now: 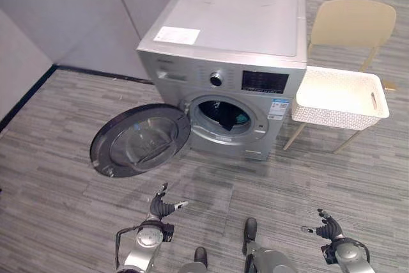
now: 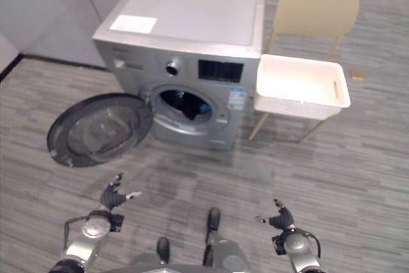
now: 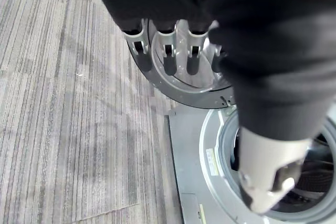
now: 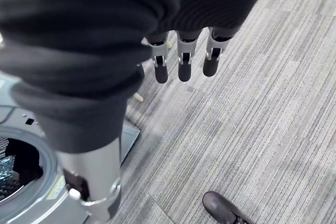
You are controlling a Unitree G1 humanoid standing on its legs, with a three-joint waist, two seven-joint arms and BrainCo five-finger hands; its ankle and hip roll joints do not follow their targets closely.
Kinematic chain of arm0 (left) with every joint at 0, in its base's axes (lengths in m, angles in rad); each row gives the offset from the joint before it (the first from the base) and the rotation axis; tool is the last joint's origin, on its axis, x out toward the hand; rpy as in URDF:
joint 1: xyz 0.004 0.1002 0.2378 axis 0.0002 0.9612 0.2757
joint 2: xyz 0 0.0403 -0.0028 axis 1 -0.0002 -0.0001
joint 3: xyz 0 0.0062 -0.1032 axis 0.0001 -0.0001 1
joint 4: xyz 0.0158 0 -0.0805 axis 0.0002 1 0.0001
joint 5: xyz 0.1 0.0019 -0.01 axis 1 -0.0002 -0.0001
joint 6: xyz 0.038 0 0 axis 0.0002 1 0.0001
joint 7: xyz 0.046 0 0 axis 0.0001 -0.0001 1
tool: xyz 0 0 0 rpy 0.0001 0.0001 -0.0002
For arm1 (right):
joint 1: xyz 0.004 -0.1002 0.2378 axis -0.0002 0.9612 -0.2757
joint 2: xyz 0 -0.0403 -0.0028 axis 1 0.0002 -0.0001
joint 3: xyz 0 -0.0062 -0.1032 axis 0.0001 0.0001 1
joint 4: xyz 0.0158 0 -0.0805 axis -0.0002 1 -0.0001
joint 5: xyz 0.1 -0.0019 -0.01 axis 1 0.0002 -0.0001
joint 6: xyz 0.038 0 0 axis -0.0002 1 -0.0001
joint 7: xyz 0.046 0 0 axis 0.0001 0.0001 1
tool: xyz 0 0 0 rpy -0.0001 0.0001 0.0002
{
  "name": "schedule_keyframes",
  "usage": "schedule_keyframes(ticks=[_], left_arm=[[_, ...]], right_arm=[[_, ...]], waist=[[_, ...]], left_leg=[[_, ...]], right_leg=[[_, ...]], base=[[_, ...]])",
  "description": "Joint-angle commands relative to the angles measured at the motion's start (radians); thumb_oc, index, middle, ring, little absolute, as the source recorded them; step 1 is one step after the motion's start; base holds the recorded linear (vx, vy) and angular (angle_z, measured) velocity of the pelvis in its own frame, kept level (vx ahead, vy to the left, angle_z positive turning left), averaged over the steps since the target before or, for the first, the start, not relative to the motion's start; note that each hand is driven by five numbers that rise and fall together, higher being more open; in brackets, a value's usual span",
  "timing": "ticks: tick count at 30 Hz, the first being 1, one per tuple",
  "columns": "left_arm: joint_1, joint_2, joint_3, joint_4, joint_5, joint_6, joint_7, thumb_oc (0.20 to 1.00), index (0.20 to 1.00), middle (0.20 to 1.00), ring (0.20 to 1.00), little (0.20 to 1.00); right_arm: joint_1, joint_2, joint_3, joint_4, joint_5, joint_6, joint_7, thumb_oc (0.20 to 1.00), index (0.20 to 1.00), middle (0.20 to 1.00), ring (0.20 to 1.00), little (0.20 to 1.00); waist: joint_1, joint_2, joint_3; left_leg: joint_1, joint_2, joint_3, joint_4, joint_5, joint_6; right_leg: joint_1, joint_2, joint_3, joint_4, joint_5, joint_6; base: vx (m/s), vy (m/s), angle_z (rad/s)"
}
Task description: Grab the laundry basket,head to the washer,open it,put in the laundry and shut it.
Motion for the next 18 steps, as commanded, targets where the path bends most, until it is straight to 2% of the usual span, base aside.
schedule_keyframes(ticks=[1, 8, 12, 15, 16, 18], left_arm=[[0.032, 0.067, 0.026, -0.035, 0.045, -0.031, 0.017, 1.000, 1.000, 1.000, 1.000, 1.000], [-0.017, 0.100, 0.042, -0.066, 0.078, -0.039, 0.053, 1.000, 1.000, 1.000, 1.000, 1.000], [-0.075, 0.158, 0.068, -0.102, 0.138, -0.038, 0.087, 1.000, 1.000, 1.000, 1.000, 1.000], [-0.173, 0.244, 0.076, -0.070, 0.202, -0.026, 0.122, 1.000, 1.000, 1.000, 1.000, 1.000], [-0.175, 0.244, 0.074, -0.068, 0.202, -0.027, 0.123, 1.000, 1.000, 1.000, 1.000, 1.000], [-0.354, 0.387, 0.052, 0.062, 0.258, 0.001, 0.162, 1.000, 1.000, 1.000, 1.000, 1.000]], right_arm=[[0.028, 0.006, 0.004, -0.050, 0.018, -0.014, 0.001, 1.000, 1.000, 1.000, 1.000, 1.000], [0.037, 0.013, 0.012, -0.063, 0.002, -0.008, 0.012, 1.000, 1.000, 1.000, 1.000, 1.000], [0.062, 0.006, 0.008, -0.081, -0.024, -0.005, 0.029, 1.000, 1.000, 1.000, 1.000, 1.000], [0.073, -0.012, 0.014, -0.099, -0.033, -0.008, 0.044, 1.000, 1.000, 1.000, 1.000, 1.000], [0.072, -0.011, 0.013, -0.099, -0.033, -0.008, 0.044, 1.000, 1.000, 1.000, 1.000, 1.000], [0.071, -0.050, 0.032, -0.133, -0.035, -0.015, 0.053, 1.000, 1.000, 1.000, 1.000, 1.000]], waist=[[-0.019, -0.041, -0.050], [-0.025, -0.043, -0.064], [-0.040, -0.041, -0.073], [-0.056, -0.038, -0.076], [-0.055, -0.038, -0.075], [-0.075, -0.041, -0.065]], left_leg=[[-0.111, -0.043, -0.003, 0.049, 0.069, -0.045], [-0.061, -0.062, 0.032, 0.006, 0.053, -0.027], [-0.039, -0.070, 0.056, -0.007, 0.043, -0.019], [-0.034, -0.072, 0.069, -0.009, 0.035, -0.017], [-0.033, -0.073, 0.070, -0.009, 0.035, -0.017], [-0.047, -0.070, 0.087, -0.009, 0.036, -0.014]], right_leg=[[0.207, -0.095, 0.058, 0.064, -0.135, 0.087], [0.203, -0.117, 0.084, 0.080, -0.121, 0.112], [0.201, -0.126, 0.101, 0.083, -0.109, 0.128], [0.192, -0.129, 0.115, 0.087, -0.101, 0.137], [0.192, -0.129, 0.115, 0.087, -0.101, 0.137], [0.160, -0.129, 0.135, 0.094, -0.086, 0.149]], base=[[0.06, 0.147, -0.16], [0.06, 0.105, -0.10], [0.06, 0.082, -0.21], [0.04, 0.057, -0.26], [0.00, 0.060, -0.13], [-0.02, 0.055, -0.22]])
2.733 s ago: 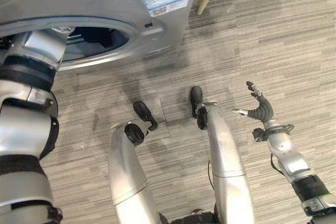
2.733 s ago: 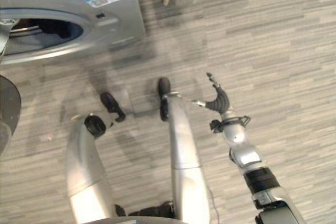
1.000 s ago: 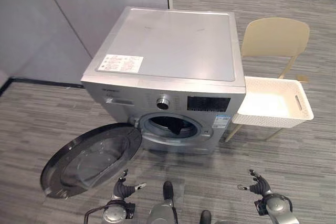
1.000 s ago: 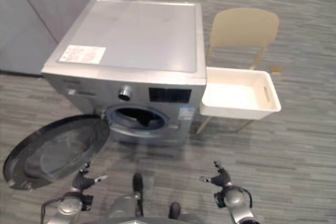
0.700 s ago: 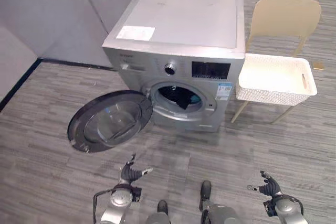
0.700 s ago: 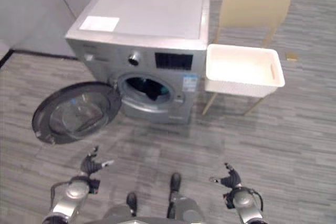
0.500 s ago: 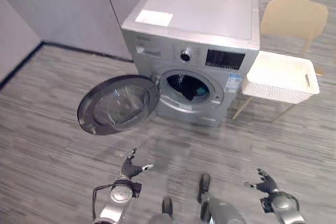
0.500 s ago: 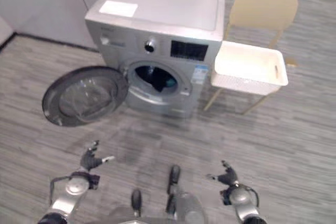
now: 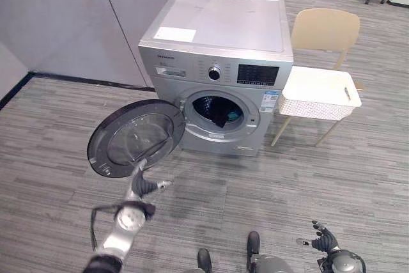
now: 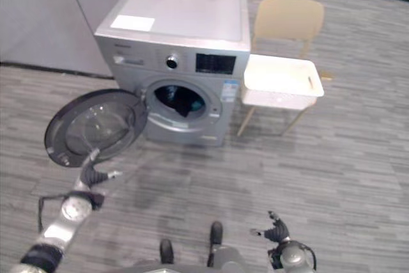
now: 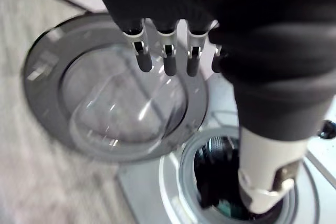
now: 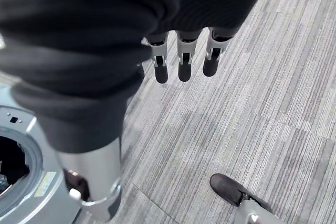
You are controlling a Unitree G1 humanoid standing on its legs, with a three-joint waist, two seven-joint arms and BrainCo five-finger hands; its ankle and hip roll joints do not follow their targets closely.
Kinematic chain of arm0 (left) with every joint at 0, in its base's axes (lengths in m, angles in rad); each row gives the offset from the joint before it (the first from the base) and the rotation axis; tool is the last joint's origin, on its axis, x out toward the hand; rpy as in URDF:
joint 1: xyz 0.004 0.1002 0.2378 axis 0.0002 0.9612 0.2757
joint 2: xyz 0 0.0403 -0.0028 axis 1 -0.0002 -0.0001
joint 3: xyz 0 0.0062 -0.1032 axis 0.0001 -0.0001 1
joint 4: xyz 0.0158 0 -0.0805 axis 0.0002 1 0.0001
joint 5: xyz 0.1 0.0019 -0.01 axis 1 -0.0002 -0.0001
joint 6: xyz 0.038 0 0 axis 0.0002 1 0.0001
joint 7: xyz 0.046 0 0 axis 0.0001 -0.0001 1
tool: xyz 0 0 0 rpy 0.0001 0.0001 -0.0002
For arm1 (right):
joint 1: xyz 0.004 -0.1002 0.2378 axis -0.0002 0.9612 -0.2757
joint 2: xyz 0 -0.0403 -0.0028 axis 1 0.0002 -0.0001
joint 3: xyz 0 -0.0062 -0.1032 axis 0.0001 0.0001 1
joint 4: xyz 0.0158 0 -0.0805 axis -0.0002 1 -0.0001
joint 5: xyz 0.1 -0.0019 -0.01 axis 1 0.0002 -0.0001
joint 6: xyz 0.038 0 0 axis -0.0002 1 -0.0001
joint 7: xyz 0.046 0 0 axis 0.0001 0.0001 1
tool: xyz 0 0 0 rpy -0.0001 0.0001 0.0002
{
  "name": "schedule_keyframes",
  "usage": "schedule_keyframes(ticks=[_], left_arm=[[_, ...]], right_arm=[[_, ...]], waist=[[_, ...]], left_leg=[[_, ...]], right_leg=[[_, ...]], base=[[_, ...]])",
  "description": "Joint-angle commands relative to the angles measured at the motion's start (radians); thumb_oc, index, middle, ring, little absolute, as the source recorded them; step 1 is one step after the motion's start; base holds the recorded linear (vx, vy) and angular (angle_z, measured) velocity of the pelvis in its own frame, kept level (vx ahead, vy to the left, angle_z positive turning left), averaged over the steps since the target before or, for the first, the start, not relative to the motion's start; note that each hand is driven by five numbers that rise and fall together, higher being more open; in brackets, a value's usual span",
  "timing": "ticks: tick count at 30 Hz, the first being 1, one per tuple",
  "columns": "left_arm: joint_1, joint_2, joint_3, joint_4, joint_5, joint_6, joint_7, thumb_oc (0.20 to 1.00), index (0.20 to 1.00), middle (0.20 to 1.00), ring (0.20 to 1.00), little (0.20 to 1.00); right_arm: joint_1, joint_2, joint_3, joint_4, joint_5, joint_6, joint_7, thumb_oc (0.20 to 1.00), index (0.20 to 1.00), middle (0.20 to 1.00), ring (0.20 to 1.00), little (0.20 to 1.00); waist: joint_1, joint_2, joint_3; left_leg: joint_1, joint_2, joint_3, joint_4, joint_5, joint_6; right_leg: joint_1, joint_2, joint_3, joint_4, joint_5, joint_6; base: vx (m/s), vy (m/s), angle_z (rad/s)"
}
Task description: Grab the laundry basket,head to the washer,open it,put in the laundry and shut it.
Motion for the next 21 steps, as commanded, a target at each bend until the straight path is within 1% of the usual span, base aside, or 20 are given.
schedule_keyframes(ticks=[1, 4, 5, 6, 8, 9, 11, 15, 21], left_arm=[[-0.176, 0.117, 0.014, 0.111, 0.088, -0.006, 0.080, 1.000, 1.000, 1.000, 1.000, 1.000], [-0.328, 0.223, -0.031, 0.241, 0.115, 0.020, 0.097, 1.000, 1.000, 1.000, 1.000, 1.000], [-0.427, 0.277, -0.062, 0.333, 0.115, 0.031, 0.102, 1.000, 1.000, 1.000, 1.000, 1.000], [-0.432, 0.277, -0.066, 0.336, 0.115, 0.030, 0.102, 1.000, 1.000, 1.000, 1.000, 1.000], [-0.516, 0.324, -0.103, 0.395, 0.117, 0.036, 0.111, 1.000, 1.000, 1.000, 1.000, 1.000], [-0.581, 0.362, -0.122, 0.448, 0.114, 0.044, 0.116, 1.000, 1.000, 1.000, 1.000, 1.000], [-0.612, 0.378, -0.135, 0.470, 0.113, 0.046, 0.119, 1.000, 1.000, 1.000, 1.000, 1.000], [-0.724, 0.435, -0.185, 0.569, 0.100, 0.049, 0.129, 1.000, 1.000, 1.000, 1.000, 1.000], [-0.878, 0.515, -0.297, 0.672, 0.148, 0.057, 0.123, 1.000, 1.000, 1.000, 1.000, 1.000]], right_arm=[[-0.042, -0.064, 0.015, -0.055, -0.015, -0.031, 0.009, 1.000, 1.000, 1.000, 1.000, 1.000], [-0.058, -0.092, 0.034, -0.066, -0.013, -0.035, 0.012, 1.000, 1.000, 1.000, 1.000, 1.000], [-0.071, -0.107, 0.047, -0.073, -0.011, -0.037, 0.010, 1.000, 1.000, 1.000, 1.000, 1.000], [-0.072, -0.105, 0.046, -0.072, -0.011, -0.037, 0.010, 1.000, 1.000, 1.000, 1.000, 1.000], [-0.084, -0.113, 0.058, -0.077, -0.004, -0.041, 0.006, 1.000, 1.000, 1.000, 1.000, 1.000], [-0.097, -0.120, 0.071, -0.085, 0.002, -0.042, 0.004, 1.000, 1.000, 1.000, 1.000, 1.000], [-0.103, -0.118, 0.075, -0.084, 0.006, -0.045, 0.001, 1.000, 1.000, 1.000, 1.000, 1.000], [-0.127, -0.112, 0.102, -0.093, 0.026, -0.058, -0.008, 1.000, 1.000, 1.000, 1.000, 1.000], [-0.159, -0.118, 0.136, -0.119, 0.049, -0.080, -0.017, 1.000, 1.000, 1.000, 1.000, 1.000]], waist=[[-0.016, -0.001, 0.001], [-0.031, -0.010, 0.025], [-0.037, -0.021, 0.045], [-0.036, -0.022, 0.044], [-0.038, -0.033, 0.068], [-0.041, -0.046, 0.085], [-0.040, -0.052, 0.090], [-0.040, -0.083, 0.127], [-0.042, -0.119, 0.161]], left_leg=[[-0.027, -0.012, -0.062, -0.007, -0.044, -0.042], [-0.058, -0.009, -0.055, -0.007, -0.035, -0.038], [-0.090, -0.005, -0.050, -0.003, -0.027, -0.036], [-0.092, -0.005, -0.050, -0.002, -0.027, -0.036], [-0.131, 0.000, -0.050, 0.005, -0.015, -0.034], [-0.164, 0.004, -0.053, 0.004, -0.006, -0.034], [-0.180, 0.006, -0.055, 0.004, -0.001, -0.034], [-0.243, 0.014, -0.063, 0.003, 0.017, -0.038], [-0.316, 0.024, -0.071, -0.007, 0.040, -0.048]], right_leg=[[0.083, -0.048, 0.025, 0.097, -0.170, 0.114], [0.038, -0.048, 0.039, 0.108, -0.156, 0.122], [0.004, -0.048, 0.046, 0.113, -0.144, 0.126], [0.002, -0.049, 0.046, 0.113, -0.144, 0.126], [-0.029, -0.049, 0.047, 0.113, -0.129, 0.129], [-0.059, -0.049, 0.051, 0.110, -0.112, 0.132], [-0.073, -0.049, 0.050, 0.108, -0.107, 0.133], [-0.123, -0.054, 0.038, 0.102, -0.083, 0.138], [-0.178, -0.055, 0.012, 0.085, -0.047, 0.152]], base=[[-0.03, 0.040, -0.25], [-0.08, 0.036, -0.15], [-0.09, 0.029, -0.23], [-0.09, 0.016, -0.28], [-0.09, 0.006, -0.10], [-0.08, 0.010, -0.02], [-0.03, 0.005, -0.03], [-0.04, 0.021, 0.07], [-0.02, 0.039, 0.07]])
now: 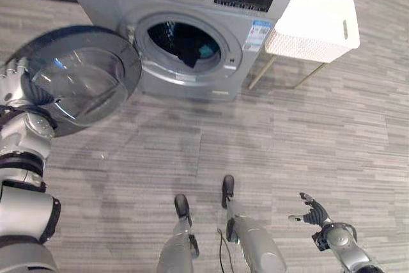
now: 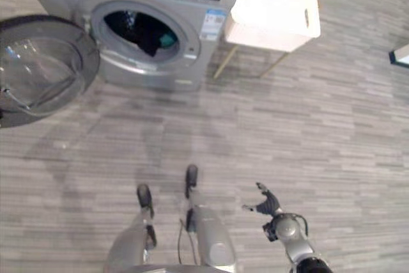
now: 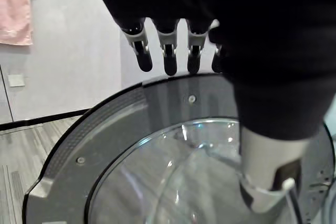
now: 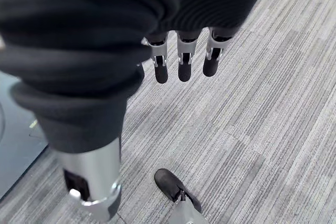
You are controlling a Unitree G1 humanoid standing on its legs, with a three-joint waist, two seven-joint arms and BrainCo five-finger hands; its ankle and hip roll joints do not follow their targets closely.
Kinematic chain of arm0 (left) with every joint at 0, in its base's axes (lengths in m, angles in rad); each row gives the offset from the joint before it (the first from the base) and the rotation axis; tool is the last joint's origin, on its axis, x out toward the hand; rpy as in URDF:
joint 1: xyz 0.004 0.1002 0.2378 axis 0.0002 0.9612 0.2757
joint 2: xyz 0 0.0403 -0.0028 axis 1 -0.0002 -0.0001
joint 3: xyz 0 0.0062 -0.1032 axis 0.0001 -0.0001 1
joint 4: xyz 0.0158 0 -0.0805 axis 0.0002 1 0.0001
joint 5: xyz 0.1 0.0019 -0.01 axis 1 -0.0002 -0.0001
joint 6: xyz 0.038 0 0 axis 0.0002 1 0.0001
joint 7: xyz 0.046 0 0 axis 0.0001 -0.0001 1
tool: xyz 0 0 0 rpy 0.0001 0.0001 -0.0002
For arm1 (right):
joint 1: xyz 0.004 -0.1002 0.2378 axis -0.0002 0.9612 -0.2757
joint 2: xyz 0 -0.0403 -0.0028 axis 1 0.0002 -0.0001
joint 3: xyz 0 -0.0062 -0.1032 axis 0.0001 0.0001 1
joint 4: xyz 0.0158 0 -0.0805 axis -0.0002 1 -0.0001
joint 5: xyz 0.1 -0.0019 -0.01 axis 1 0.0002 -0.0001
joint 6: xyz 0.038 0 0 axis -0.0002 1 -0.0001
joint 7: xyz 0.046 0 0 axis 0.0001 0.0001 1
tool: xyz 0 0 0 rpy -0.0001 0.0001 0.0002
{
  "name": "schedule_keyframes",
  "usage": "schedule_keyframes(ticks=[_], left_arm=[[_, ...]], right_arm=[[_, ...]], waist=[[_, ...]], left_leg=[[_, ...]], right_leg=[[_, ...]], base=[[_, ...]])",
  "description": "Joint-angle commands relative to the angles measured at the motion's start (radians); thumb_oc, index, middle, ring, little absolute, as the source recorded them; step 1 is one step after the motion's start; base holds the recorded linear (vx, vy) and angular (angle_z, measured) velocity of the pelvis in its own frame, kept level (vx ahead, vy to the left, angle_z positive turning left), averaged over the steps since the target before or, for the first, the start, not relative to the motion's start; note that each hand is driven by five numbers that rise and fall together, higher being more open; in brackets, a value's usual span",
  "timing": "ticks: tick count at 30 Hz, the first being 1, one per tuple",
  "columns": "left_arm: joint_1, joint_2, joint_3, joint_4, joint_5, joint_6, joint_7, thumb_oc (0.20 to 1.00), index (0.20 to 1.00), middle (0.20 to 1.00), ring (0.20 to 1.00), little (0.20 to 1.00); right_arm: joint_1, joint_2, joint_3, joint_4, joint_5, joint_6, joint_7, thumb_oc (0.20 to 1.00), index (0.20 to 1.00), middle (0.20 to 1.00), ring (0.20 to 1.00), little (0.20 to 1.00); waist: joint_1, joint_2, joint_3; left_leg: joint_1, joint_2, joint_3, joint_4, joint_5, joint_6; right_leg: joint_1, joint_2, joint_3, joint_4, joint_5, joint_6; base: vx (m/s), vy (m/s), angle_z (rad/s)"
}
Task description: Grab the laundry basket,head to the washer,open it,put in the laundry and shut it.
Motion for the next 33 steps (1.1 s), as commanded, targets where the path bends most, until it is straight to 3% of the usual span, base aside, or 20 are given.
schedule_keyframes(ticks=[1, 5, 9, 15, 19, 21, 25, 28, 29, 30, 31, 33], left_arm=[[-0.133, 0.081, -0.057, 0.034, 0.056, -0.001, 0.007, 1.000, 1.000, 1.000, 1.000, 1.000], [-0.213, 0.106, -0.113, 0.051, 0.076, 0.005, 0.013, 1.000, 1.000, 1.000, 1.000, 1.000], [-0.202, 0.101, -0.102, 0.012, 0.051, -0.011, 0.022, 1.000, 1.000, 1.000, 1.000, 1.000], [-0.046, 0.053, 0.013, -0.150, -0.002, -0.034, 0.044, 1.000, 1.000, 1.000, 1.000, 1.000], [0.149, 0.031, 0.147, -0.324, -0.007, -0.026, 0.047, 1.000, 1.000, 1.000, 1.000, 1.000], [0.258, -0.019, 0.218, -0.385, -0.024, -0.028, 0.044, 1.000, 1.000, 1.000, 1.000, 1.000], [0.472, -0.139, 0.341, -0.473, -0.055, -0.035, 0.037, 1.000, 1.000, 1.000, 1.000, 1.000], [0.601, -0.251, 0.390, -0.505, -0.073, -0.040, 0.025, 1.000, 1.000, 1.000, 1.000, 1.000], [0.667, -0.319, 0.381, -0.588, -0.065, -0.057, -0.003, 1.000, 1.000, 1.000, 1.000, 1.000], [0.668, -0.319, 0.382, -0.589, -0.064, -0.057, -0.003, 1.000, 1.000, 1.000, 1.000, 1.000], [0.717, -0.384, 0.392, -0.605, -0.076, -0.065, -0.007, 1.000, 1.000, 1.000, 1.000, 1.000], [0.771, -0.432, 0.391, -0.628, -0.083, -0.066, -0.037, 1.000, 1.000, 1.000, 1.000, 1.000]], right_arm=[[-0.021, -0.040, 0.008, -0.050, 0.045, -0.041, -0.030, 1.000, 1.000, 1.000, 1.000, 1.000], [-0.023, -0.042, 0.012, -0.066, 0.062, -0.055, -0.028, 1.000, 1.000, 1.000, 1.000, 1.000], [-0.022, -0.033, 0.029, -0.059, 0.051, -0.054, -0.024, 1.000, 1.000, 1.000, 1.000, 1.000], [-0.014, -0.017, 0.025, -0.046, 0.027, -0.051, -0.025, 1.000, 1.000, 1.000, 1.000, 1.000], [0.005, -0.013, 0.009, -0.049, 0.005, -0.032, -0.014, 1.000, 1.000, 1.000, 1.000, 1.000], [0.022, 0.001, 0.000, -0.050, -0.007, -0.021, -0.009, 1.000, 1.000, 1.000, 1.000, 1.000], [0.035, 0.004, -0.039, -0.024, -0.037, -0.006, 0.001, 1.000, 1.000, 1.000, 1.000, 1.000], [0.036, 0.002, -0.068, -0.005, -0.070, 0.010, -0.006, 1.000, 1.000, 1.000, 1.000, 1.000], [0.097, 0.007, -0.094, -0.020, -0.065, 0.010, 0.003, 1.000, 1.000, 1.000, 1.000, 1.000], [0.097, 0.007, -0.093, -0.021, -0.065, 0.010, 0.004, 1.000, 1.000, 1.000, 1.000, 1.000], [0.106, 0.013, -0.104, -0.016, -0.072, 0.006, 0.002, 1.000, 1.000, 1.000, 1.000, 1.000], [0.124, 0.012, -0.129, -0.014, -0.079, 0.012, 0.001, 1.000, 1.000, 1.000, 1.000, 1.000]], waist=[[0.005, 0.037, -0.010], [-0.004, 0.022, -0.006], [-0.002, 0.023, -0.010], [0.026, 0.036, -0.011], [0.056, 0.047, 0.007], [0.056, 0.053, 0.018], [0.050, 0.089, -0.013], [0.039, 0.120, -0.030], [0.022, 0.134, -0.052], [0.021, 0.132, -0.053], [0.025, 0.147, -0.077], [0.021, 0.157, -0.103]], left_leg=[[-0.030, 0.024, -0.088, -0.025, -0.008, -0.033], [-0.067, 0.025, -0.096, -0.025, -0.006, -0.042], [-0.075, 0.021, -0.097, -0.025, -0.012, -0.044], [-0.015, 0.017, -0.083, -0.025, -0.039, -0.041], [0.070, 0.018, -0.063, 0.033, -0.093, -0.014], [0.117, 0.016, -0.059, 0.072, -0.128, -0.009], [0.215, -0.023, -0.067, 0.073, -0.171, 0.002], [0.307, -0.056, -0.091, 0.061, -0.194, 0.005], [0.369, -0.080, -0.131, 0.082, -0.235, 0.008], [0.367, -0.082, -0.132, 0.081, -0.232, 0.008], [0.394, -0.077, -0.131, 0.094, -0.238, -0.008], [0.372, -0.072, -0.137, 0.184, -0.202, -0.048]], right_leg=[[0.089, -0.072, -0.016, 0.122, -0.162, 0.149], [0.067, -0.075, -0.038, 0.109, -0.142, 0.156], [0.069, -0.081, -0.053, 0.103, -0.141, 0.161], [0.109, -0.100, -0.065, 0.138, -0.179, 0.162], [0.108, -0.110, -0.062, 0.319, -0.223, 0.150], [0.102, -0.085, -0.052, 0.376, -0.232, 0.141], [0.090, -0.017, -0.063, 0.296, -0.234, 0.116], [0.053, -0.017, -0.099, 0.257, -0.203, 0.115], [0.140, -0.001, -0.073, 0.215, -0.234, 0.094], [0.140, -0.003, -0.073, 0.212, -0.231, 0.094], [0.180, 0.003, -0.083, 0.204, -0.241, 0.077], [0.248, 0.000, -0.097, 0.166, -0.241, 0.060]], base=[[-0.01, 0.042, 0.11], [0.00, 0.031, 0.17], [0.03, 0.018, 0.14], [0.03, 0.055, -0.03], [0.06, 0.052, -0.22], [0.12, -0.002, -0.23], [0.23, 0.034, -0.24], [0.42, -0.016, 0.02], [0.42, -0.066, 0.52], [0.44, -0.098, 0.71], [0.25, -0.040, 0.86], [0.29, -0.072, 0.81]])
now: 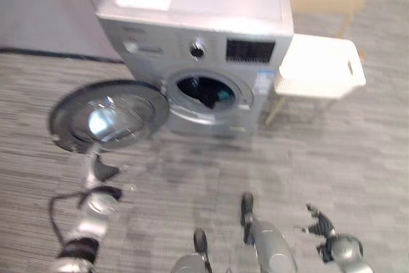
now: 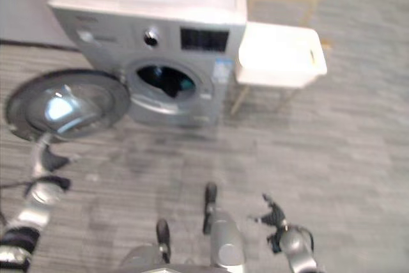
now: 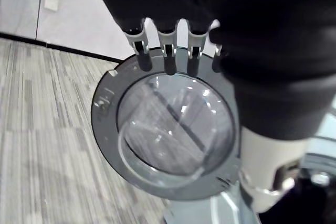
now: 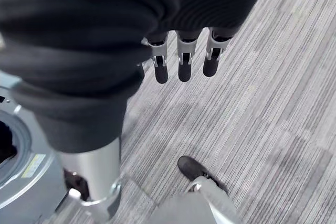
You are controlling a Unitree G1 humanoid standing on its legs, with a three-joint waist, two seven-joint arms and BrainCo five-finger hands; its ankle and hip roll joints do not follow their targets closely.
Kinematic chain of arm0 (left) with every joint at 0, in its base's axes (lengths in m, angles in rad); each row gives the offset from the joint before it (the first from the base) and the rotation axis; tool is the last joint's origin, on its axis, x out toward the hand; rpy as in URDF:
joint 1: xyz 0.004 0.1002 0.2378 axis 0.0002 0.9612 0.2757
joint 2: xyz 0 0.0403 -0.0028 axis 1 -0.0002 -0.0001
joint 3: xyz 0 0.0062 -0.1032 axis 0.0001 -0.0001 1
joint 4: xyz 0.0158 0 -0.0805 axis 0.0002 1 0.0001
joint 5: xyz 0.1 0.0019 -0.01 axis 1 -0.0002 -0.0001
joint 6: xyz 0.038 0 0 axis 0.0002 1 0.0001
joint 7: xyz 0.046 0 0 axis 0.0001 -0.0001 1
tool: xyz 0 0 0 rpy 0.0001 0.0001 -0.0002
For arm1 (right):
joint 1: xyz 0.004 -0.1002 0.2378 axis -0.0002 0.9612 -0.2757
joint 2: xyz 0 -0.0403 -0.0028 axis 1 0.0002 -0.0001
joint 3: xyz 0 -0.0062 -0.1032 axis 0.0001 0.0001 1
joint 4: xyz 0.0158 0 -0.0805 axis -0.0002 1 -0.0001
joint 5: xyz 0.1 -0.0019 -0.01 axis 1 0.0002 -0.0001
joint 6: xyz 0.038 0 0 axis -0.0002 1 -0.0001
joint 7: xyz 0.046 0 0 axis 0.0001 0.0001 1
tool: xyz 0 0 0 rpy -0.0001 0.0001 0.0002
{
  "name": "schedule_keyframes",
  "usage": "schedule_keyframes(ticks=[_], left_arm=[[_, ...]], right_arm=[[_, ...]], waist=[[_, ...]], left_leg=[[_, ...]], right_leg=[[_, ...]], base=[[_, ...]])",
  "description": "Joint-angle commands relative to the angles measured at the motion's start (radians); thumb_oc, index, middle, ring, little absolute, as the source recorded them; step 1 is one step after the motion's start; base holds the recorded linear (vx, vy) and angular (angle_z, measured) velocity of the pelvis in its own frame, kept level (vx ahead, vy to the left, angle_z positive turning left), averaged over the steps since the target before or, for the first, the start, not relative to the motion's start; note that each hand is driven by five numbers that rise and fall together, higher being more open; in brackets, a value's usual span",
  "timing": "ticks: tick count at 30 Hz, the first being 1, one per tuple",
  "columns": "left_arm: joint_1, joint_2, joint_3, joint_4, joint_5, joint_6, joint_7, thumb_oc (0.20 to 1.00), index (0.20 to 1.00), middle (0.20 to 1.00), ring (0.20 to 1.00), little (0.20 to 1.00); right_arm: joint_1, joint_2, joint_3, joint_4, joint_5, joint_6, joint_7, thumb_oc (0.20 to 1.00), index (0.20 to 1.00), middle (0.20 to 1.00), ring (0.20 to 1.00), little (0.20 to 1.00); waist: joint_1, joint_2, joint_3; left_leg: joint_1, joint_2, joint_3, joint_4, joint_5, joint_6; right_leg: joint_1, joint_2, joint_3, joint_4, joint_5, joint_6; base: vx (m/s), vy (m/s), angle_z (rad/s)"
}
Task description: Grab the laundry basket,head to the washer,open it,put in the laundry and shut it.
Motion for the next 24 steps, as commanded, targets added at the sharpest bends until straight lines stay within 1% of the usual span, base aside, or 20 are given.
schedule_keyframes(ticks=[1, 2, 3, 4, 5, 6, 7, 8, 9, 10, 12, 15, 16, 17, 18, 19, 20, 21, 24], left_arm=[[-0.075, 0.083, 0.018, -0.003, -0.032, -0.043, -0.032, 1.000, 1.000, 1.000, 1.000, 1.000], [-0.074, 0.082, 0.018, -0.004, -0.032, -0.042, -0.032, 1.000, 1.000, 1.000, 1.000, 1.000], [-0.045, 0.044, 0.019, -0.012, -0.050, -0.046, -0.046, 1.000, 1.000, 1.000, 1.000, 1.000], [-0.018, 0.023, 0.019, -0.030, -0.051, -0.044, -0.057, 1.000, 1.000, 1.000, 1.000, 1.000], [-0.014, 0.018, 0.017, -0.026, -0.049, -0.041, -0.054, 1.000, 1.000, 1.000, 1.000, 1.000], [-0.007, 0.016, 0.017, -0.021, -0.051, -0.037, -0.054, 1.000, 1.000, 1.000, 1.000, 1.000], [-0.001, 0.017, 0.017, -0.021, -0.047, -0.035, -0.053, 1.000, 1.000, 1.000, 1.000, 1.000], [0.000, 0.017, 0.017, -0.022, -0.047, -0.034, -0.053, 1.000, 1.000, 1.000, 1.000, 1.000], [0.003, 0.022, 0.018, -0.024, -0.043, -0.028, -0.048, 1.000, 1.000, 1.000, 1.000, 1.000], [0.010, 0.023, 0.028, -0.018, -0.044, -0.028, -0.046, 1.000, 1.000, 1.000, 1.000, 1.000], [0.012, 0.024, 0.026, -0.005, -0.030, -0.025, -0.046, 1.000, 1.000, 1.000, 1.000, 1.000], [0.017, 0.039, 0.030, -0.010, -0.004, -0.021, -0.049, 1.000, 1.000, 1.000, 1.000, 1.000], [0.006, 0.060, 0.035, -0.007, 0.012, -0.017, -0.044, 1.000, 1.000, 1.000, 1.000, 1.000], [0.006, 0.060, 0.035, -0.006, 0.012, -0.017, -0.044, 1.000, 1.000, 1.000, 1.000, 1.000], [-0.012, 0.087, 0.044, 0.000, 0.023, -0.016, -0.035, 1.000, 1.000, 1.000, 1.000, 1.000], [-0.020, 0.100, 0.047, 0.001, 0.029, -0.014, -0.031, 1.000, 1.000, 1.000, 1.000, 1.000], [-0.055, 0.139, 0.050, 0.028, 0.049, -0.009, -0.013, 1.000, 1.000, 1.000, 1.000, 1.000], [-0.056, 0.140, 0.049, 0.029, 0.049, -0.010, -0.012, 1.000, 1.000, 1.000, 1.000, 1.000], [-0.113, 0.222, 0.049, 0.065, 0.089, -0.002, -0.003, 1.000, 1.000, 1.000, 1.000, 1.000]], right_arm=[[-0.041, -0.031, -0.047, -0.031, -0.031, -0.024, -0.011, 1.000, 1.000, 1.000, 1.000, 1.000], [-0.040, -0.032, -0.047, -0.031, -0.031, -0.024, -0.011, 1.000, 1.000, 1.000, 1.000, 1.000], [-0.040, -0.031, -0.065, -0.024, -0.027, -0.021, -0.021, 1.000, 1.000, 1.000, 1.000, 1.000], [-0.048, -0.031, -0.072, -0.014, -0.019, -0.016, -0.024, 1.000, 1.000, 1.000, 1.000, 1.000], [-0.051, -0.030, -0.072, -0.014, -0.016, -0.014, -0.029, 1.000, 1.000, 1.000, 1.000, 1.000], [-0.057, -0.030, -0.073, -0.012, -0.010, -0.010, -0.032, 1.000, 1.000, 1.000, 1.000, 1.000], [-0.057, -0.030, -0.073, -0.010, -0.008, -0.009, -0.033, 1.000, 1.000, 1.000, 1.000, 1.000], [-0.057, -0.030, -0.073, -0.010, -0.008, -0.009, -0.033, 1.000, 1.000, 1.000, 1.000, 1.000], [-0.061, -0.032, -0.070, -0.008, -0.008, -0.005, -0.043, 1.000, 1.000, 1.000, 1.000, 1.000], [-0.060, -0.032, -0.072, -0.008, -0.010, -0.006, -0.043, 1.000, 1.000, 1.000, 1.000, 1.000], [-0.057, -0.028, -0.077, 0.000, -0.018, -0.004, -0.042, 1.000, 1.000, 1.000, 1.000, 1.000], [-0.059, -0.027, -0.082, 0.006, -0.026, 0.002, -0.039, 1.000, 1.000, 1.000, 1.000, 1.000], [-0.066, -0.023, -0.079, 0.008, -0.028, 0.007, -0.034, 1.000, 1.000, 1.000, 1.000, 1.000], [-0.066, -0.023, -0.079, 0.008, -0.028, 0.007, -0.034, 1.000, 1.000, 1.000, 1.000, 1.000], [-0.072, -0.022, -0.071, 0.006, -0.033, 0.009, -0.031, 1.000, 1.000, 1.000, 1.000, 1.000], [-0.074, -0.020, -0.068, 0.005, -0.035, 0.010, -0.029, 1.000, 1.000, 1.000, 1.000, 1.000], [-0.081, -0.021, -0.055, 0.002, -0.037, 0.010, -0.024, 1.000, 1.000, 1.000, 1.000, 1.000], [-0.082, -0.020, -0.056, 0.002, -0.037, 0.010, -0.024, 1.000, 1.000, 1.000, 1.000, 1.000], [-0.079, -0.025, -0.039, -0.004, -0.045, 0.006, -0.014, 1.000, 1.000, 1.000, 1.000, 1.000]], waist=[[-0.009, -0.048, -0.049], [-0.011, -0.046, -0.049], [-0.009, -0.057, -0.053], [-0.002, -0.071, -0.060], [0.007, -0.083, -0.059], [0.014, -0.090, -0.060], [0.020, -0.090, -0.060], [0.020, -0.091, -0.061], [0.031, -0.084, -0.058], [0.035, -0.078, -0.063], [0.033, -0.068, -0.075], [0.032, -0.055, -0.090], [0.031, -0.050, -0.089], [0.032, -0.050, -0.088], [0.034, -0.046, -0.089], [0.033, -0.046, -0.089], [0.032, -0.045, -0.086], [0.033, -0.046, -0.086], [0.027, -0.045, -0.082]], left_leg=[[-0.042, -0.109, 0.008, 0.231, -0.031, -0.031], [-0.045, -0.108, 0.006, 0.238, -0.034, -0.032], [-0.087, -0.080, 0.033, 0.334, -0.013, -0.047], [-0.145, -0.045, 0.069, 0.329, -0.035, -0.033], [-0.183, -0.038, 0.069, 0.327, -0.046, -0.027], [-0.211, -0.023, 0.057, 0.298, -0.037, -0.027], [-0.225, -0.013, 0.043, 0.275, -0.019, -0.032], [-0.224, -0.014, 0.043, 0.272, -0.017, -0.032], [-0.247, 0.016, 0.006, 0.207, 0.044, -0.053], [-0.238, 0.021, -0.010, 0.179, 0.046, -0.055], [-0.216, 0.015, -0.018, 0.148, 0.054, -0.057], [-0.168, -0.005, 0.002, 0.098, 0.051, -0.042], [-0.153, -0.018, 0.016, 0.088, 0.047, -0.031], [-0.152, -0.018, 0.017, 0.087, 0.046, -0.031], [-0.148, -0.032, 0.030, 0.081, 0.038, -0.019], [-0.146, -0.038, 0.036, 0.079, 0.034, -0.014], [-0.148, -0.049, 0.046, 0.078, 0.027, -0.004], [-0.148, -0.049, 0.047, 0.078, 0.026, -0.004], [-0.153, -0.062, 0.056, 0.074, 0.022, 0.005]], right_leg=[[0.100, 0.019, -0.013, -0.075, -0.070, 0.083], [0.103, 0.020, -0.015, -0.079, -0.069, 0.083], [0.158, 0.018, -0.024, -0.121, -0.085, 0.070], [0.188, 0.005, -0.024, -0.144, -0.095, 0.068], [0.193, -0.003, -0.016, -0.144, -0.098, 0.068], [0.198, -0.007, -0.009, -0.144, -0.100, 0.069], [0.200, -0.005, -0.004, -0.142, -0.103, 0.069], [0.200, -0.005, -0.004, -0.142, -0.104, 0.069], [0.208, 0.002, 0.008, -0.135, -0.120, 0.068], [0.211, 0.003, 0.015, -0.131, -0.126, 0.070], [0.229, -0.001, 0.020, -0.131, -0.131, 0.076], [0.246, -0.021, 0.036, -0.127, -0.134, 0.089], [0.237, -0.038, 0.048, -0.113, -0.126, 0.099], [0.236, -0.038, 0.050, -0.112, -0.126, 0.100], [0.226, -0.054, 0.059, -0.101, -0.123, 0.112], [0.220, -0.060, 0.064, -0.092, -0.120, 0.116], [0.205, -0.072, 0.076, -0.079, -0.116, 0.127], [0.205, -0.072, 0.076, -0.078, -0.116, 0.127], [0.186, -0.085, 0.083, -0.067, -0.105, 0.139]], base=[[0.16, -0.070, 0.36], [0.15, -0.081, 0.52], [0.15, -0.047, 0.44], [0.18, -0.041, 0.64], [0.14, 0.028, 0.34], [0.11, 0.041, 0.28], [0.08, 0.036, -0.10], [0.11, 0.094, -0.37], [0.13, 0.143, -0.34], [0.19, 0.204, -0.30], [0.17, 0.182, -0.22], [0.16, 0.258, -0.29], [0.10, 0.246, -0.32], [0.07, 0.299, -0.32], [0.04, 0.212, -0.33], [0.06, 0.330, -0.31], [0.03, 0.186, -0.24], [0.03, 0.178, -0.15], [0.01, 0.123, -0.10]])
